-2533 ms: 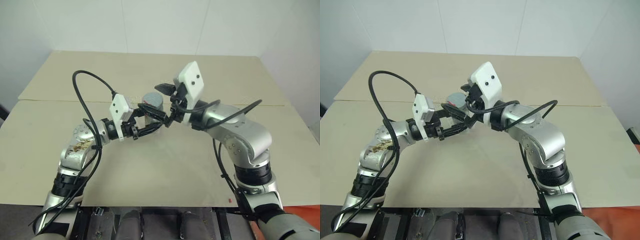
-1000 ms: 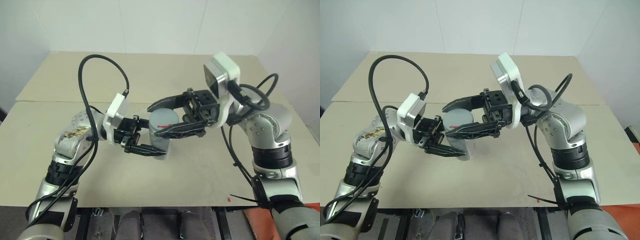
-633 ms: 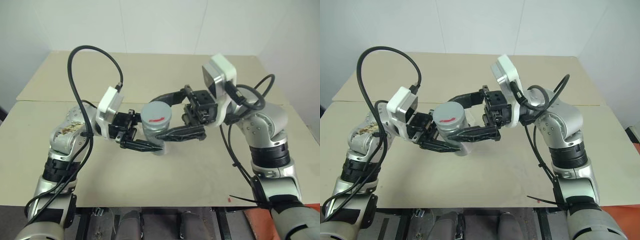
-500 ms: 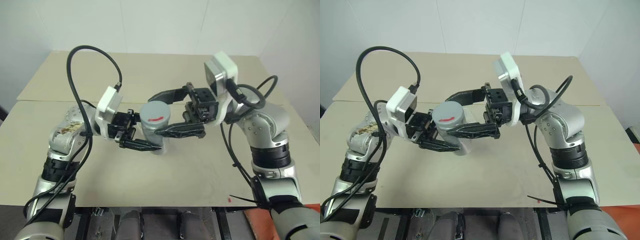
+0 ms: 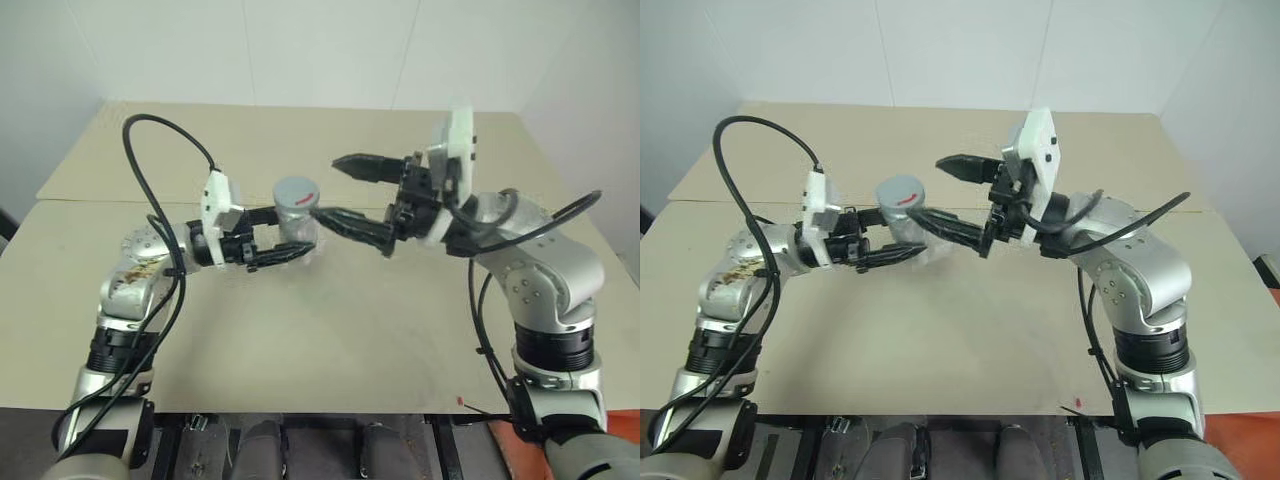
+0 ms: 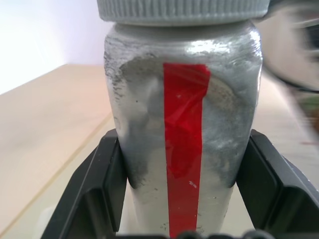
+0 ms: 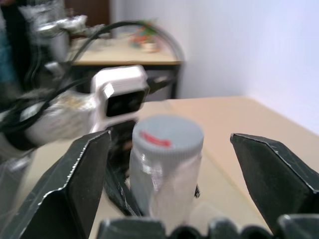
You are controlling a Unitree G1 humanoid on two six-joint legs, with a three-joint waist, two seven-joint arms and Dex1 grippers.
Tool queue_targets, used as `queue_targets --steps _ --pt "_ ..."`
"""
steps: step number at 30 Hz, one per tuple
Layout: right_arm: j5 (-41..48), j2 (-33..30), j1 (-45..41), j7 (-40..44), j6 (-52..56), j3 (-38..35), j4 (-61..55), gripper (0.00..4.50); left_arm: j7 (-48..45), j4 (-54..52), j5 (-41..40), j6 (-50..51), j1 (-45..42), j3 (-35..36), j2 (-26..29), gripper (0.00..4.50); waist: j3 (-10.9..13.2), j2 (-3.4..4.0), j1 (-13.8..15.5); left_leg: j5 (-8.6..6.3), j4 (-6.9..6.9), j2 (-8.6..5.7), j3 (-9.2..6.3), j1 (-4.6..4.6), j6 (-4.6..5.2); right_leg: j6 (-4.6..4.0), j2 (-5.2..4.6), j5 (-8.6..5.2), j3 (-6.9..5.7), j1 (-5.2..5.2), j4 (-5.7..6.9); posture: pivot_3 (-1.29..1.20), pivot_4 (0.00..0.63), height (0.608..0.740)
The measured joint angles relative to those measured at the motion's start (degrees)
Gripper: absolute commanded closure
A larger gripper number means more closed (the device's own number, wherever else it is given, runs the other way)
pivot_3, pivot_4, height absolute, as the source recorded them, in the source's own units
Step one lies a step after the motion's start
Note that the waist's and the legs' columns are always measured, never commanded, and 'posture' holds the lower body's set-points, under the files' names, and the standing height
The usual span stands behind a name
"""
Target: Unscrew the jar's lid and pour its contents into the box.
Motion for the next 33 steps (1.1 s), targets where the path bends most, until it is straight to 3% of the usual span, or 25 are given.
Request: queue_targets --steps 5,13,20,33 --pt "-1.59 3.78 -3.37 -12.6 7.74 1.54 -2.64 0.03 8.28 -2.56 3.11 1.36 0.1 -1.37 -3.41 1.76 0.0 0.0 -0.04 0.02 -0.01 0.0 0.03 -0.04 -0.03 0.0 0.0 0.0 0.02 -0.11 0.06 0.0 0.15 0.74" --pt "-8.05 6.73 -5.51 -22.63 13.25 8.01 -4.28 0.03 18.45 -5.21 6.07 5.55 0.08 -1.92 -6.53 1.76 0.0 0.0 -0.2 0.02 -0.01 -0.01 0.03 -0.06 -0.02 0.0 -0.01 0.0 0.04 -0.12 0.06 0.0 0.15 0.74" --pt "-12.24 10.02 -7.97 -27.07 15.43 8.66 -1.68 0.03 23.27 -8.1 6.98 7.43 0.1 -2.93 -8.55 1.76 0.0 0.0 -0.29 0.07 -0.01 -0.01 0.06 -0.11 -0.12 0.0 -0.01 0.0 0.04 -0.18 0.06 0.0 0.15 0.74" --pt "-16.26 12.09 -8.76 -27.39 15.68 8.68 0.55 0.03 24.93 -8.74 7.11 8.6 0.53 -2.99 -8.35 1.76 0.0 0.0 -0.75 0.15 -0.04 -0.01 0.05 -0.14 -0.24 0.0 -0.01 0.0 0.06 -0.25 0.08 0.0 0.15 0.74"
